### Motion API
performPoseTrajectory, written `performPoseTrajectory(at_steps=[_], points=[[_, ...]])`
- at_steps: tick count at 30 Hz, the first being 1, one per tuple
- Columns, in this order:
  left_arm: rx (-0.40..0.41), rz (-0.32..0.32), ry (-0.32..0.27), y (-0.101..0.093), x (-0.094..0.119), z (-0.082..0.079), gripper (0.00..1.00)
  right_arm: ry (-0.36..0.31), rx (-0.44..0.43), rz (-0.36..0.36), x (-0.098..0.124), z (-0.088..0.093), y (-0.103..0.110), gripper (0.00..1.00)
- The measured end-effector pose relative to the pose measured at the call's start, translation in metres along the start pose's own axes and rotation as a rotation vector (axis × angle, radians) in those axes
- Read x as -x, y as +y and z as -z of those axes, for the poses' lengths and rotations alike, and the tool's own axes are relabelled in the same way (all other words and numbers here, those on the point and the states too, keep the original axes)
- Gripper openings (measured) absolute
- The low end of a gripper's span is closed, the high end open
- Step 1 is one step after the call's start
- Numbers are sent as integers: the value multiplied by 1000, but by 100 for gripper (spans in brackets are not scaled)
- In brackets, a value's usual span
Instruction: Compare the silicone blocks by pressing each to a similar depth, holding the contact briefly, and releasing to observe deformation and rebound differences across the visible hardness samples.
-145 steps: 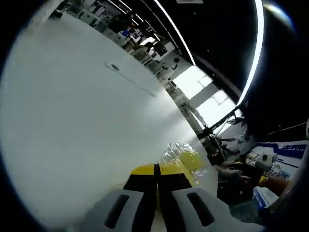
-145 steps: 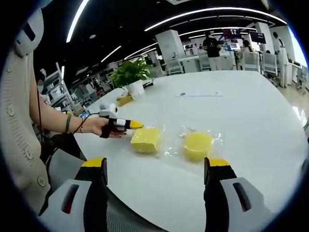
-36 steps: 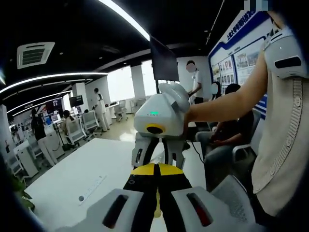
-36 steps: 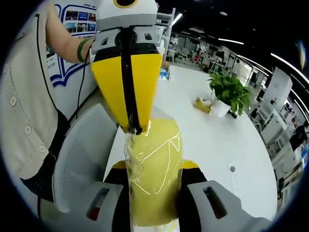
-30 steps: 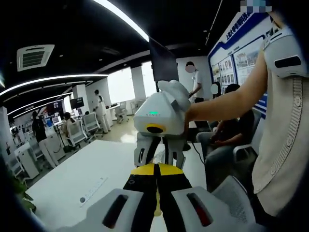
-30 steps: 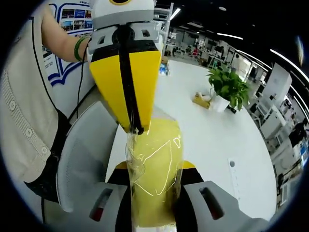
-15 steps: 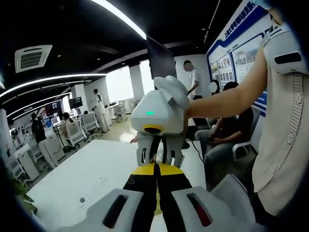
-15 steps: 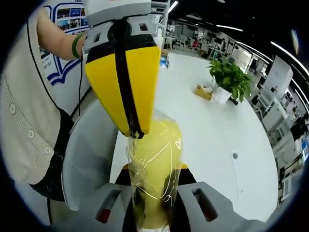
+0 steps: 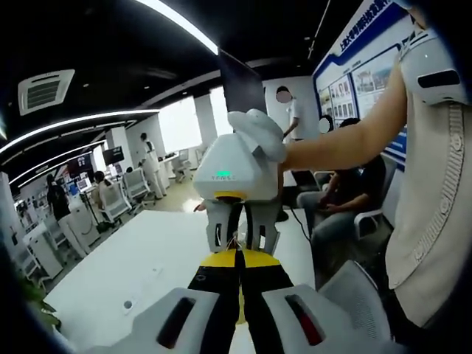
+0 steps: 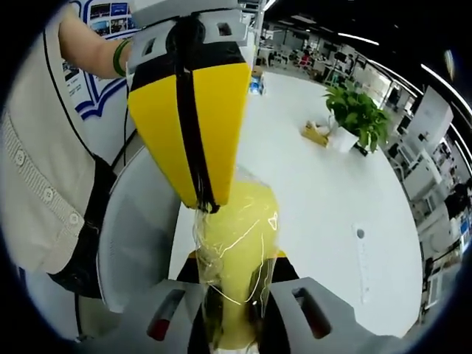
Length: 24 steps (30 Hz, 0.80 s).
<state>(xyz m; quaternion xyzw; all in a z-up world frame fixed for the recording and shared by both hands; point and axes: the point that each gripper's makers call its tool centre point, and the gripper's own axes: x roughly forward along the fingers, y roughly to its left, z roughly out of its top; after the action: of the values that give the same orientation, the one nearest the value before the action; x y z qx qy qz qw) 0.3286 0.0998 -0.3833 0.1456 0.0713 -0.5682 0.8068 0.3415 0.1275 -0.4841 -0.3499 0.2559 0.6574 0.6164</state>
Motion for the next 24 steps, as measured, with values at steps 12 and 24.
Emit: performPoseTrajectory(at_steps=[12, 24], points=[[2, 6, 0, -1, -1, 0, 0, 12, 1, 3, 0, 2, -1, 5], [-14, 14, -10, -1, -3, 0, 0, 24, 16, 17, 1, 4, -2, 6]])
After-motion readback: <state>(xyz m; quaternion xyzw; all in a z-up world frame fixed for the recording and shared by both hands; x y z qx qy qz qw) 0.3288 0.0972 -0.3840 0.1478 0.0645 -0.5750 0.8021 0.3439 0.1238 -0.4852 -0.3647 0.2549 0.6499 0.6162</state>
